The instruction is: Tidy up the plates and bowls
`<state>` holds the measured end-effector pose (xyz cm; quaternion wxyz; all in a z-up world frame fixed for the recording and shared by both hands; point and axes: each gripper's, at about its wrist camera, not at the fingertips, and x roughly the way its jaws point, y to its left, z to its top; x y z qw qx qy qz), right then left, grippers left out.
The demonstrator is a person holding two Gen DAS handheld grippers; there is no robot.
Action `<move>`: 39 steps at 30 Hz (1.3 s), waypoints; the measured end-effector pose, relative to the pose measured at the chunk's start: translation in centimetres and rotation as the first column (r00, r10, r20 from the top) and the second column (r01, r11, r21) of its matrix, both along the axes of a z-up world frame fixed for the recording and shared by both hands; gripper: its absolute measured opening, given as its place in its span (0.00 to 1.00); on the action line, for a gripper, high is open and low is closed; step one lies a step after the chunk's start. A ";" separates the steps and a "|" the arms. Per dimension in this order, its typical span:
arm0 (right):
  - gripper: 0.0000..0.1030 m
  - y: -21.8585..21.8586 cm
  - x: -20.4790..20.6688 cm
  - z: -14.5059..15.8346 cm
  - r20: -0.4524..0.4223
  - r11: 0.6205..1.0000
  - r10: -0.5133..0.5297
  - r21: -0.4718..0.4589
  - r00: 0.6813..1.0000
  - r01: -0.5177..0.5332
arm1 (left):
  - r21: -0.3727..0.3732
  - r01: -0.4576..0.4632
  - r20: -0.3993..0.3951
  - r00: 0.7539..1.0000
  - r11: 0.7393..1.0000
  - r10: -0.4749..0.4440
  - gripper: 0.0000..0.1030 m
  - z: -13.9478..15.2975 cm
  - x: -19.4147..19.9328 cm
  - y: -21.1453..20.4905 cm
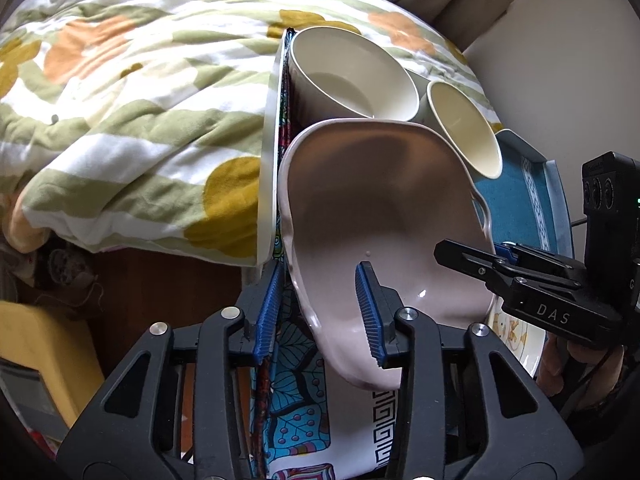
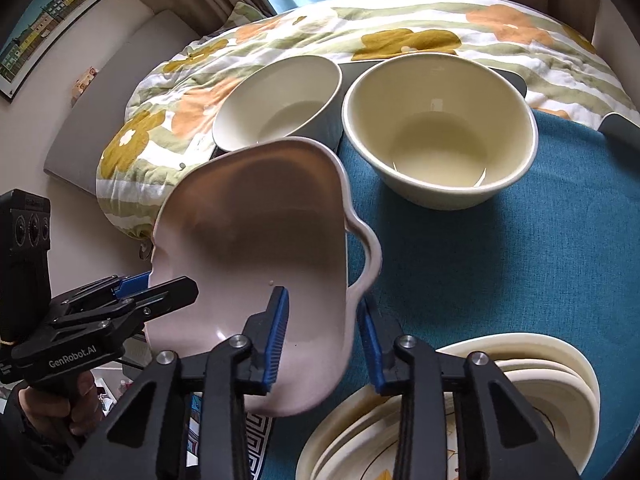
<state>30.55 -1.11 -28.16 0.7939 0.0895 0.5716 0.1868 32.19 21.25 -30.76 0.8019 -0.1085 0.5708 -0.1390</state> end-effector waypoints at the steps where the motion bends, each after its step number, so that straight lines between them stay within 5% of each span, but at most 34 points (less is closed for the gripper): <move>1: 0.19 0.1 0.0 0.0 0.001 1.000 0.000 -0.011 1.000 0.000 | 0.016 0.006 0.003 1.000 1.000 -0.006 0.28 0.0 0.0 -0.2; 9: 0.13 0.1 -0.7 0.3 0.019 1.000 -0.015 -0.022 1.000 0.016 | 0.148 0.018 0.040 0.999 0.989 -0.025 0.11 0.2 -0.2 -0.9; 23: 0.13 -2.9 -4.0 4.9 0.130 0.999 -0.027 0.030 0.991 0.023 | 0.227 -0.003 0.174 0.984 0.974 -0.038 0.10 6.8 -3.5 -4.5; 30: 0.13 -8.9 -7.2 7.7 0.196 0.997 -0.035 0.076 0.980 0.020 | 0.235 -0.036 0.239 0.971 0.971 -0.022 0.10 10.6 -7.1 -10.8; 39: 0.13 -20.6 -12.0 10.4 0.260 0.995 -0.074 0.079 0.963 0.055 | 0.211 -0.031 0.291 0.956 0.977 -0.033 0.10 13.1 -12.3 -23.8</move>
